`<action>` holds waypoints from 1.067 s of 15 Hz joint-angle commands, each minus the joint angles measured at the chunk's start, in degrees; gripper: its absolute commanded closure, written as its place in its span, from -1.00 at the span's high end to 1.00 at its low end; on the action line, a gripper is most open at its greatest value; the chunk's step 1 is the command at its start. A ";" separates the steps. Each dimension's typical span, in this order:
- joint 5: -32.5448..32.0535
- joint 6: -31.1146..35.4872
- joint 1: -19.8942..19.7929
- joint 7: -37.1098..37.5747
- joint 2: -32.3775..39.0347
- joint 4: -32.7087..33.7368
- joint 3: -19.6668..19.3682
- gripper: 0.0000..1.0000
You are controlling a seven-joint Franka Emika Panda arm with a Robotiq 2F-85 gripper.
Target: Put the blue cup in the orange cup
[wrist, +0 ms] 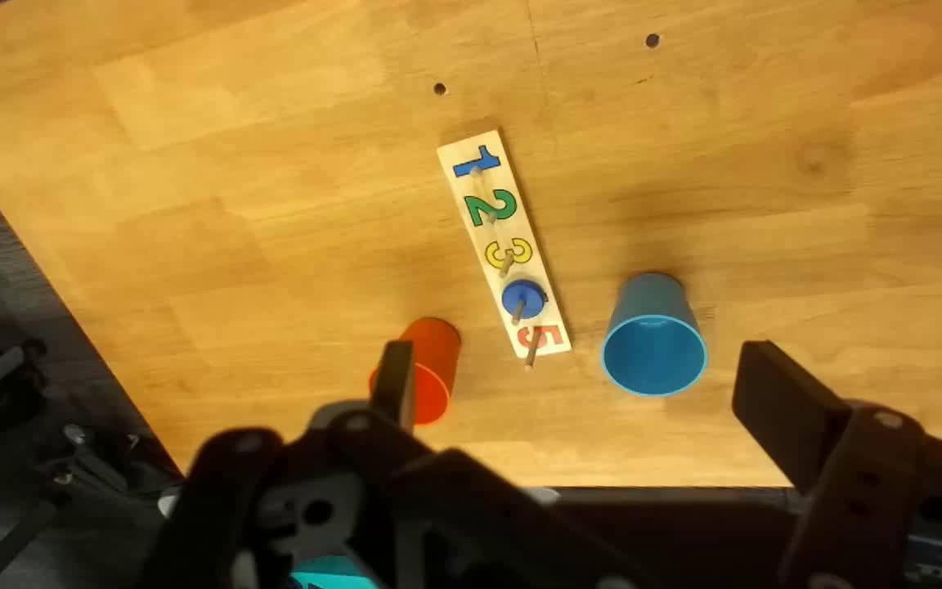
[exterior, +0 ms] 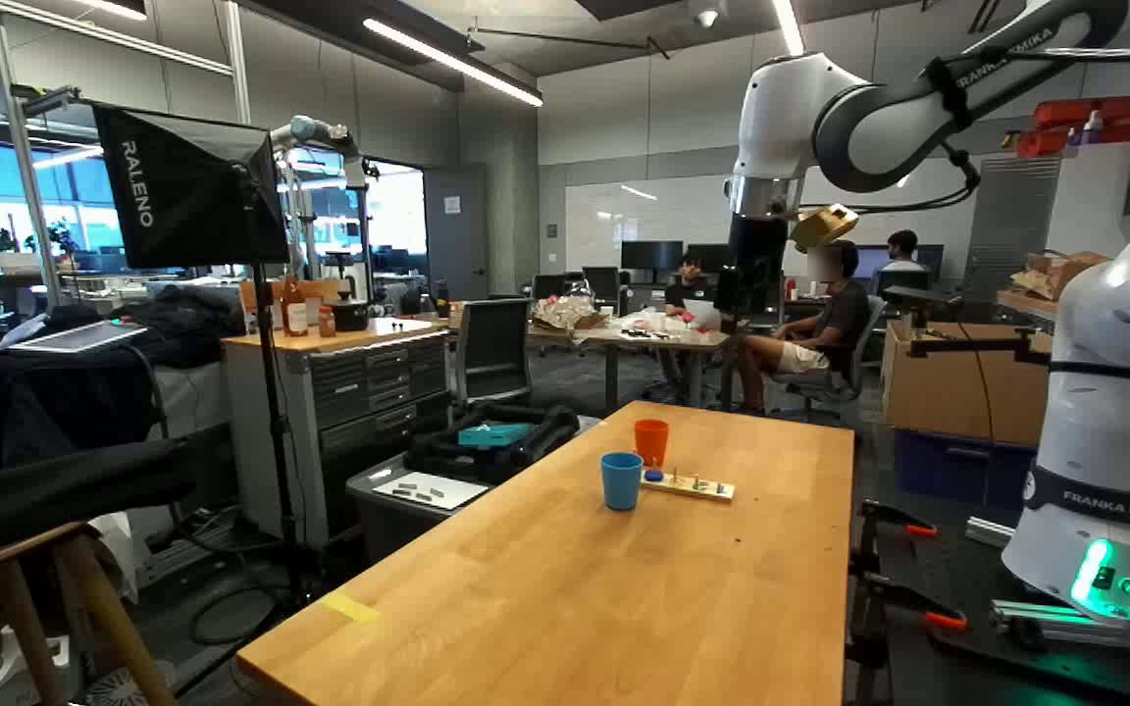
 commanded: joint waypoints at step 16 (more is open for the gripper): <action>11.76 -21.95 6.30 5.69 39.85 35.94 -4.56 1.00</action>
